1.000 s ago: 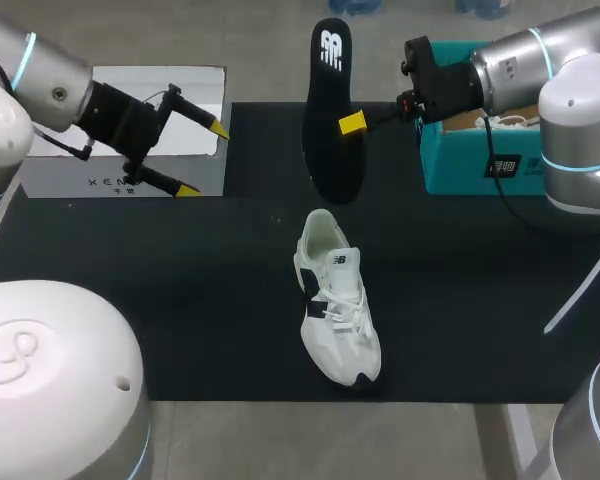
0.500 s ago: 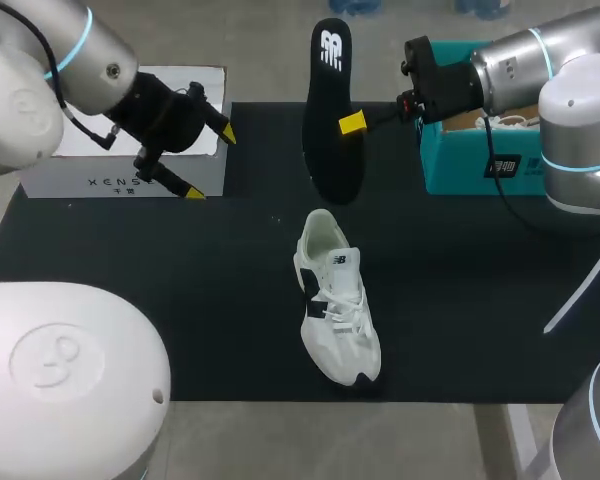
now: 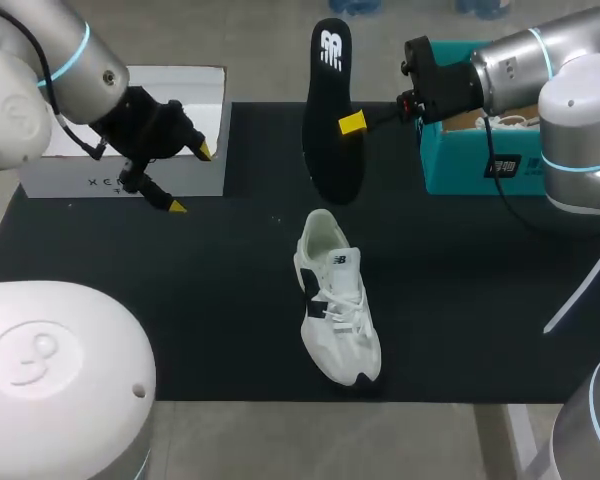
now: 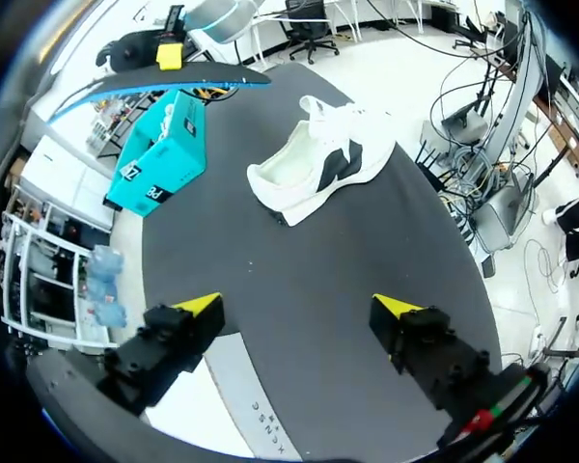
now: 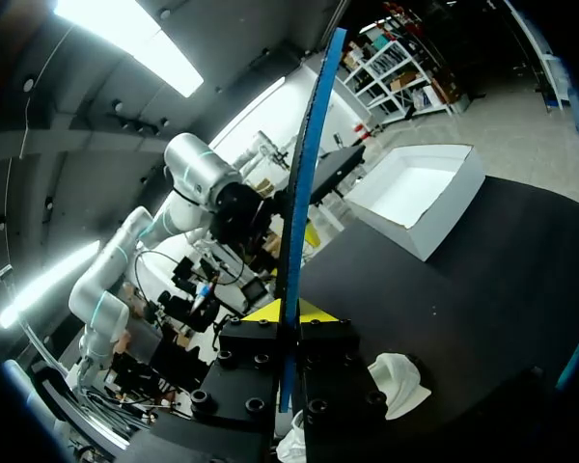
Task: Take the shoe out of the shoebox, open the shoe tongue, remove and reinsert the insole, then place the shoe into the shoebox
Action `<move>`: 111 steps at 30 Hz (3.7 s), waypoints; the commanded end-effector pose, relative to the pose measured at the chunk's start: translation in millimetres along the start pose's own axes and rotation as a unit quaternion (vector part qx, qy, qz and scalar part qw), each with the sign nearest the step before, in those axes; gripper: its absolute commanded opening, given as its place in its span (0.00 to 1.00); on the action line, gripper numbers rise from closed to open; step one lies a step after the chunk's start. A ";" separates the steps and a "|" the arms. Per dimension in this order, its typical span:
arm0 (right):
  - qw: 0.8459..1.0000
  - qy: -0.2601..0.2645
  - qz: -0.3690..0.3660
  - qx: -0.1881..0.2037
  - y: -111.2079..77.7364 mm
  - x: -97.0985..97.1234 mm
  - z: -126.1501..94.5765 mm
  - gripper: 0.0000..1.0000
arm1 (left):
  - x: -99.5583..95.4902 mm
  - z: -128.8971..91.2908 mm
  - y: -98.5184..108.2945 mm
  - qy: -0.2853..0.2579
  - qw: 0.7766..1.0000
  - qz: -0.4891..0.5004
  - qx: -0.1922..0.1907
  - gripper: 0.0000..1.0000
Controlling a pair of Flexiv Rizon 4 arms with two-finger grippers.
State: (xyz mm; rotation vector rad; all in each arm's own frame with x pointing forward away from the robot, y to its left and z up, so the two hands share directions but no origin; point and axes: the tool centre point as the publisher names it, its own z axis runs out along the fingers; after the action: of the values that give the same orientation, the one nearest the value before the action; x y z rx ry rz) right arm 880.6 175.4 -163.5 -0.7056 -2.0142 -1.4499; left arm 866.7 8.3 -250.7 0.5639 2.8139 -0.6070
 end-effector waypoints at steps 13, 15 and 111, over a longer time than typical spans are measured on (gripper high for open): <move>1.000 -0.001 0.000 0.002 0.5 0.0 0.3 0.00 | 9.5 -2.4 -10.7 0.029 0.997 -0.059 -0.049 1.00; 1.000 0.006 0.005 0.011 0.3 -5.8 4.8 0.00 | 9.5 -2.4 -10.7 0.029 0.997 -0.059 -0.049 1.00; 0.982 -0.139 0.114 0.064 -122.5 -83.9 55.7 0.00 | 9.5 -2.4 -10.7 0.029 0.997 -0.059 -0.049 1.00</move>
State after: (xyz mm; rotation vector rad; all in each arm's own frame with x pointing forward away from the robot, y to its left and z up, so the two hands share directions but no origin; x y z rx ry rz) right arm 846.8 185.0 -318.4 -1.0915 -2.1243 -1.1359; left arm 853.9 3.2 -247.7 0.4054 2.9291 -0.4826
